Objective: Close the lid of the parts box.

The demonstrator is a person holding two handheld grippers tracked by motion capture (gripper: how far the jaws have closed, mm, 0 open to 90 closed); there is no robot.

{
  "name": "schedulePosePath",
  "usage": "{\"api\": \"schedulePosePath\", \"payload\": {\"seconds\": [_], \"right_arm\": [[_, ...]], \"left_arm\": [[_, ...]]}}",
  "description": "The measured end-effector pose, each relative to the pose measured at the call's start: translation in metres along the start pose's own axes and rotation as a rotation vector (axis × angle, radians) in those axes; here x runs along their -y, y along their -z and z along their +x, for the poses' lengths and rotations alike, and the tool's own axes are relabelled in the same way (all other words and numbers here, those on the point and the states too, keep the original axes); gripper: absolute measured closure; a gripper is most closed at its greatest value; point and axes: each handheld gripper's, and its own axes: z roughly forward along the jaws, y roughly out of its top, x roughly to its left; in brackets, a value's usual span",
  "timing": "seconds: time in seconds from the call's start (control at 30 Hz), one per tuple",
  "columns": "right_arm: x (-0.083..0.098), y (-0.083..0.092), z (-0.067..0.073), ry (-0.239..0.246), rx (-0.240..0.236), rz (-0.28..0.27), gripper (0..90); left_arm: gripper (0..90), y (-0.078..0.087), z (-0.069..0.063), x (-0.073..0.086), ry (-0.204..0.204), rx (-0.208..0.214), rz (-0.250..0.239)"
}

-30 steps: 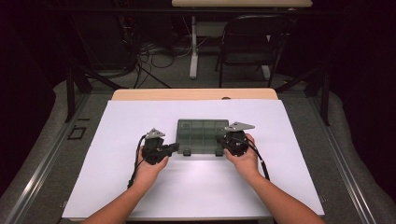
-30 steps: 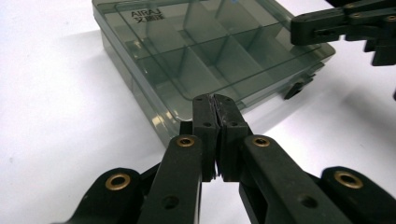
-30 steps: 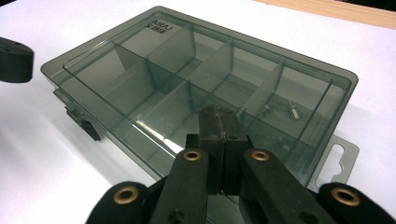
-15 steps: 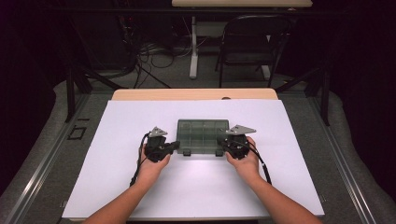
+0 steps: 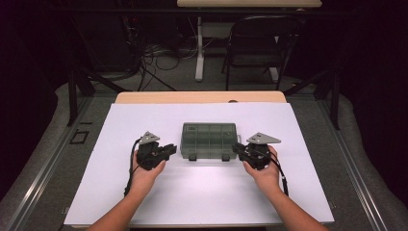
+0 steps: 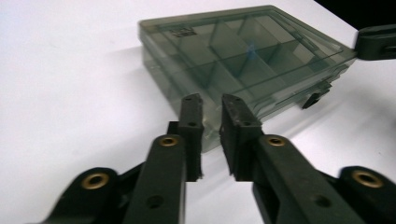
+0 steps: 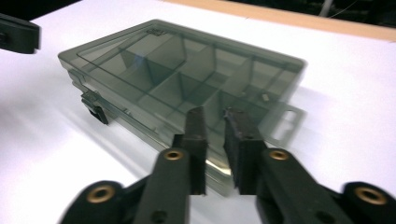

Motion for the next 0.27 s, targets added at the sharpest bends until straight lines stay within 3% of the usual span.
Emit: {"api": "schedulePosePath", "payload": {"seconds": [0.07,0.1,0.27], "right_arm": [[0.001,0.008,-0.003,-0.008,0.015,-0.014,66.1],[0.003,0.013,-0.005,-0.005,0.021,-0.041,61.2],[0.013,0.025,-0.013,0.014,0.109,-0.056,46.5]], "left_arm": [[68.5,0.004,0.002,0.002,-0.012,-0.011,-0.006],[64.7,0.011,0.006,0.007,-0.027,-0.037,-0.014],[54.1,0.02,0.016,0.019,-0.007,-0.063,-0.044]]}}
